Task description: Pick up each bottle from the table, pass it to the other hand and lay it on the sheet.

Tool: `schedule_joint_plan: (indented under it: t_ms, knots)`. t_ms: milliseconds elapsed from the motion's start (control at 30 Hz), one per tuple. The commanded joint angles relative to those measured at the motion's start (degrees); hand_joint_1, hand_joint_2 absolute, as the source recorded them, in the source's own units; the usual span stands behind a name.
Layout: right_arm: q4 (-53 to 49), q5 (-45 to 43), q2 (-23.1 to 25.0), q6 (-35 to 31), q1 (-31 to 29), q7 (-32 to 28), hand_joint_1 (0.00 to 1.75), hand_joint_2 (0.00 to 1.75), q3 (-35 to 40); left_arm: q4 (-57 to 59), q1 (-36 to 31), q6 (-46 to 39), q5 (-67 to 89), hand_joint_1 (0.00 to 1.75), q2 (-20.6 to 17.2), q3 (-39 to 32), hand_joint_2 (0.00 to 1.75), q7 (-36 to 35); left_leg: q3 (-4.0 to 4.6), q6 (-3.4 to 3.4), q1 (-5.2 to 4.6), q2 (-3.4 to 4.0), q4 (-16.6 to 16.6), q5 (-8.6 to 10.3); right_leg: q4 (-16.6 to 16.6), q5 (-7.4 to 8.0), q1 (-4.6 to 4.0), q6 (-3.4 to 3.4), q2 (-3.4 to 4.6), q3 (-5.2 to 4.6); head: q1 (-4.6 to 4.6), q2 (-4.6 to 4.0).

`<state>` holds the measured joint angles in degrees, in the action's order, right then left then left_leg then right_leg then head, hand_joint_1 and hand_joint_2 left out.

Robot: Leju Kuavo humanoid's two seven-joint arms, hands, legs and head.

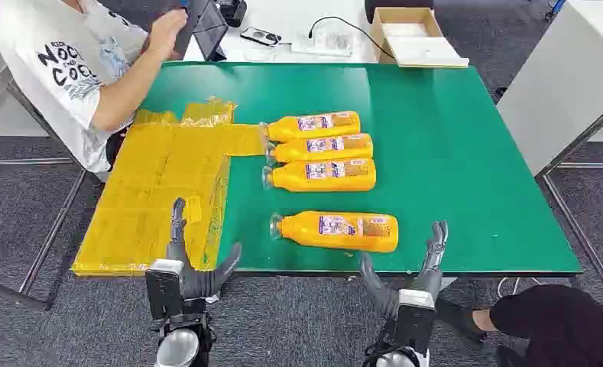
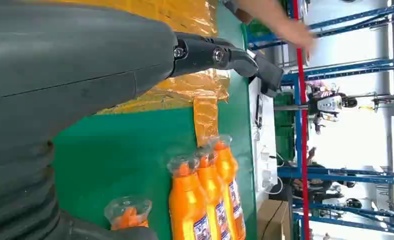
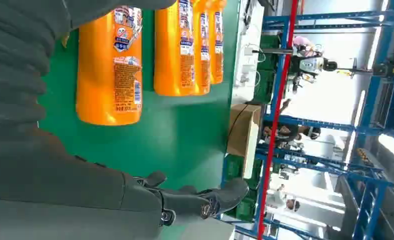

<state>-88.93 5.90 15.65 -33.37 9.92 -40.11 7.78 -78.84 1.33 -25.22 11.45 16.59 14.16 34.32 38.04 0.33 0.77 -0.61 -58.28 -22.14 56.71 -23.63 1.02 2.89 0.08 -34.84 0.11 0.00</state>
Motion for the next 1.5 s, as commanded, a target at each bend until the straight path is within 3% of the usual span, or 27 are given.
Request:
schedule_joint_plan:
  t_ms: [33, 500, 600, 700, 867, 1033, 1233, 1500]
  knots:
    - [1.59, -0.53, -1.49, -0.58, -0.99, 0.11, 0.00, 1.75, 0.84, 1.94, -0.21, -0.04, -0.14, 0.00, -0.38, 0.76, 1.75, -0.67, -0.22, 0.02, 0.00, 0.07, 0.04, -0.09, -0.06, -0.06, -0.02, -0.09, 0.02, 0.21, 0.00, 0.00]
    - [5.04, 5.57, -1.93, -0.91, -2.37, 0.11, 0.00, 1.75, 0.74, 2.74, -0.33, 2.05, -4.20, 0.00, -0.36, -0.44, 1.75, -3.26, -0.37, 0.02, 0.01, 0.13, 0.06, -0.14, -0.11, -0.08, -0.04, -0.13, 0.07, 0.35, 0.00, 0.00]
    - [5.90, 10.13, -4.22, 2.14, -3.62, 4.40, 0.00, 1.75, 1.82, 2.09, -0.19, 2.07, -4.12, 0.00, -0.52, -0.86, 1.75, -3.25, -0.25, 0.01, 0.03, 0.12, 0.06, -0.08, -0.11, -0.03, -0.05, -0.09, 0.07, 0.24, -0.02, 0.00]
    - [4.25, 23.22, -9.26, 6.31, -6.07, 16.42, 0.00, 1.75, 2.85, 0.99, 0.03, 2.09, -2.25, 0.00, -0.67, -1.61, 1.75, -2.64, -0.43, 0.04, 0.02, 0.21, 0.08, -0.15, -0.16, -0.05, -0.06, -0.13, 0.14, 0.42, 0.00, 0.00]
    - [2.98, 32.22, -12.98, 10.23, -8.69, 24.63, 0.00, 1.75, 2.75, 0.54, 0.69, 2.24, -0.25, 0.00, -0.38, -2.49, 1.75, -2.60, -0.33, 0.07, -0.02, 0.17, 0.03, -0.13, -0.11, -0.04, -0.01, -0.09, 0.11, 0.33, 0.00, 0.00]
    - [9.24, 36.95, -17.44, 18.37, -17.38, 34.44, 0.00, 1.75, 3.72, 0.93, 0.50, 2.43, 2.47, 0.00, 0.00, -2.85, 1.75, -2.67, -0.16, 0.05, -0.08, 0.25, 0.03, -0.05, -0.07, 0.06, 0.04, -0.03, 0.22, 0.15, -0.02, 0.00]
    - [20.49, 37.12, -19.46, 26.01, -25.29, 38.99, 0.00, 1.75, 7.98, 1.53, -0.18, 2.86, 4.27, 0.00, 0.03, -3.42, 1.75, -3.36, -0.36, 0.05, -0.07, 0.43, 0.04, -0.11, -0.13, 0.08, 0.02, -0.09, 0.37, 0.33, 0.00, 0.00]
    - [28.06, 34.10, -22.32, 31.26, -29.49, 40.65, 0.00, 1.75, 12.56, 3.07, -1.16, 3.27, 5.20, 0.00, -0.21, -3.75, 1.75, -3.49, -0.17, 0.08, -0.07, 0.08, 0.03, 0.01, -0.07, 0.04, 0.05, -0.03, 0.06, 0.21, 0.00, 0.00]
